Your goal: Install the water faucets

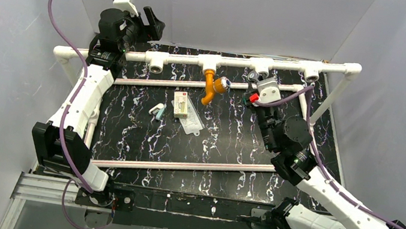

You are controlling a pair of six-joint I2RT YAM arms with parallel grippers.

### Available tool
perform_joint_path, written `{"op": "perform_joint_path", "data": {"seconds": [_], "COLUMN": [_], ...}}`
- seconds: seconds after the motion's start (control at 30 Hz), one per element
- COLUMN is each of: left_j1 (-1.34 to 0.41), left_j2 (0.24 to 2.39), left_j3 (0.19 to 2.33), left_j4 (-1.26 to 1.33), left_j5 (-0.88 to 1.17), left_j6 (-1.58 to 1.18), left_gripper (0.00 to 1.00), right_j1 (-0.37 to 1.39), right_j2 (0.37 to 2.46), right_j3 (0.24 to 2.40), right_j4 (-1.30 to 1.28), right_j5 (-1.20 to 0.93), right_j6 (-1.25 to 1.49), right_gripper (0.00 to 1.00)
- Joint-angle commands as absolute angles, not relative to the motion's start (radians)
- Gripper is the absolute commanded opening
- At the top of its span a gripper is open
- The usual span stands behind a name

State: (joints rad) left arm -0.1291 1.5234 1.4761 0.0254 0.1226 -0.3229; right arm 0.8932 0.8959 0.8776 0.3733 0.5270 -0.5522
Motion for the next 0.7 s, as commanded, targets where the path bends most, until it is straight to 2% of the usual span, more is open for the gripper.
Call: {"op": "perform_joint_path", "data": {"seconds": [0.0, 0.27, 0.5, 0.67], "left_j1": [-0.097, -0.095, -0.094, -0.092], "left_j2": [1.656, 1.655, 1.659, 1.660], "left_j3": [1.342, 1.343, 1.341, 1.341], "left_j4": [-0.229, -0.229, -0.227, -0.227], "left_j5": [0.139, 0.144, 0.143, 0.143], "left_j6": [-0.324, -0.327, -0.327, -0.328], "left_gripper": [0.78, 0.78, 0.78, 0.78], "right_j1": [0.890, 0.890, 0.891, 0.891], "right_j2": [0.859, 0.870, 0.835, 0.799], "right_j3": [0.875, 0.907, 0.904, 0.923], "right_j4": [0.504, 0.404, 0.293, 0.187], "right_j5": [0.680, 0.632, 0.611, 0.611], "right_j6": [-0.267, -0.225, -0.242, -0.238], "right_gripper": [0.01, 0.01, 0.46, 0.67]}}
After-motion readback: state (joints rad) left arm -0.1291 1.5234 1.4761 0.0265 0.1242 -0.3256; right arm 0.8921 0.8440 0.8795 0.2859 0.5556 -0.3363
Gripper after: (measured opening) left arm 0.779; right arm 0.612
